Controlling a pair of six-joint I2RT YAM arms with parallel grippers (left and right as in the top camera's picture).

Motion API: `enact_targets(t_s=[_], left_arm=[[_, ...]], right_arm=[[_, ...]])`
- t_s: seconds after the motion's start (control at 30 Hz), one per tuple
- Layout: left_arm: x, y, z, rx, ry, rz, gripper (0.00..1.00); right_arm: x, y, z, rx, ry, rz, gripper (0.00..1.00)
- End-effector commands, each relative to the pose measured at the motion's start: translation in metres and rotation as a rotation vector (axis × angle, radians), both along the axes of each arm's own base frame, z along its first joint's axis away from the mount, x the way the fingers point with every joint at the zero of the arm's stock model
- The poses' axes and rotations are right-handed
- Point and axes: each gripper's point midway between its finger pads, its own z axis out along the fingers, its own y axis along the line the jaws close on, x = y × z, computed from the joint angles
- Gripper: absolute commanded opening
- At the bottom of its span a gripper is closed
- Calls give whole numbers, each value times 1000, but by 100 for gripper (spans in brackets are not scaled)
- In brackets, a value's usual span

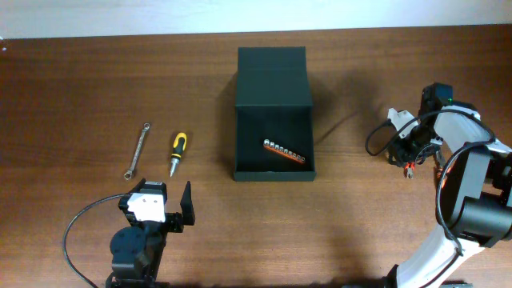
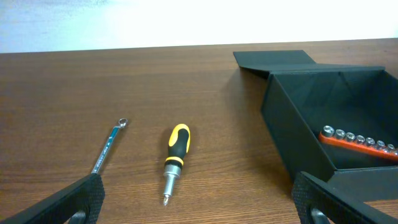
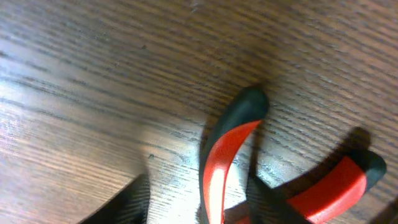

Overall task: Pack container
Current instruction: 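Lower the right gripper and grasp the red-handled cutters, then carry the red cutters into the box and open the gripper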

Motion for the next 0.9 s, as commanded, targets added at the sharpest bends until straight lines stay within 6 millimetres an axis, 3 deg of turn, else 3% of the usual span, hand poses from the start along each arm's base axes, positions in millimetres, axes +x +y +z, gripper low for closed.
enact_targets(t_s=[0.0, 0.07, 0.37, 0.53, 0.67, 0.87], left_arm=[[1, 0, 13, -11, -31, 3, 99], [1, 0, 14, -11, -36, 3, 99], [1, 0, 16, -12, -44, 4, 99], [1, 0, 16, -11, -44, 4, 99], [1, 0, 16, -11, -43, 4, 99], [1, 0, 16, -11, -43, 3, 99]], right_arm=[[-18, 11, -18, 46, 69, -3, 34], [-18, 11, -18, 46, 69, -3, 26], [-18, 11, -18, 48, 68, -8, 4], [-12, 10, -9, 47, 63, -40, 4], [11, 9, 21, 50, 28, -98, 4], [53, 35, 101, 75, -65, -26, 4]])
